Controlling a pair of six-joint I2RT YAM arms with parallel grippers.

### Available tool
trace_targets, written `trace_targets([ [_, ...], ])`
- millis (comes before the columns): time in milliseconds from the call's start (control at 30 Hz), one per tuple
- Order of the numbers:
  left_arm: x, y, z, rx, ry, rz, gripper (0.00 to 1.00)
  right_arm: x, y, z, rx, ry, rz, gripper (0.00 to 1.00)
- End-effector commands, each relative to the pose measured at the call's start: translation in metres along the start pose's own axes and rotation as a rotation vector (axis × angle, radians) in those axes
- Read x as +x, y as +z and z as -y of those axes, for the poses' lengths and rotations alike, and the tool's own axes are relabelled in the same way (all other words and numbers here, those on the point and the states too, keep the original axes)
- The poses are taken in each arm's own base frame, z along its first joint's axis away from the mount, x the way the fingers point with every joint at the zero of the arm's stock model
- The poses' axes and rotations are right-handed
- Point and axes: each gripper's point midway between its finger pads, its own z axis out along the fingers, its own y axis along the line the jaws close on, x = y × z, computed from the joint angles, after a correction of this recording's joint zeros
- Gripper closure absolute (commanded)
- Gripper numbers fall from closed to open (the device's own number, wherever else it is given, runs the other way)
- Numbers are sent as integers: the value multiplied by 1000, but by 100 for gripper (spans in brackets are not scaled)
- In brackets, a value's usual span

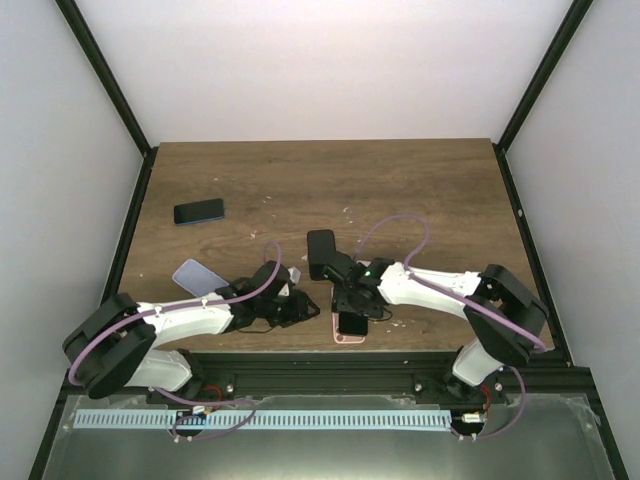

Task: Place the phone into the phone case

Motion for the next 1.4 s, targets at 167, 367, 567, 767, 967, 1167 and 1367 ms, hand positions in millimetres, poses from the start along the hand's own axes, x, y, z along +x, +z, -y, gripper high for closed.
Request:
trace_targets([
  [167, 1, -1, -2, 13, 2, 4, 61, 0, -1, -16, 22, -31, 23, 39],
  [367, -1, 4, -1, 19, 7, 2, 61, -4, -17, -29, -67, -100, 58, 23],
  [567, -3, 10, 0, 6, 21, -16, 59, -10, -34, -31, -151, -168, 130, 15],
  [767, -3, 16, 3, 15, 27, -28, 59, -13, -35, -19, -142, -185, 155, 20],
  [967, -7, 21, 24, 77, 58, -54, 66, -24, -28, -9, -277, -150, 154, 31],
  [1167, -17, 27, 27, 52, 70, -36, 72, -34, -23, -5, -514, -92, 153, 32],
  [1367, -26, 42, 22, -5, 80, -38, 75, -40, -15, -3, -633, -92, 143, 34],
])
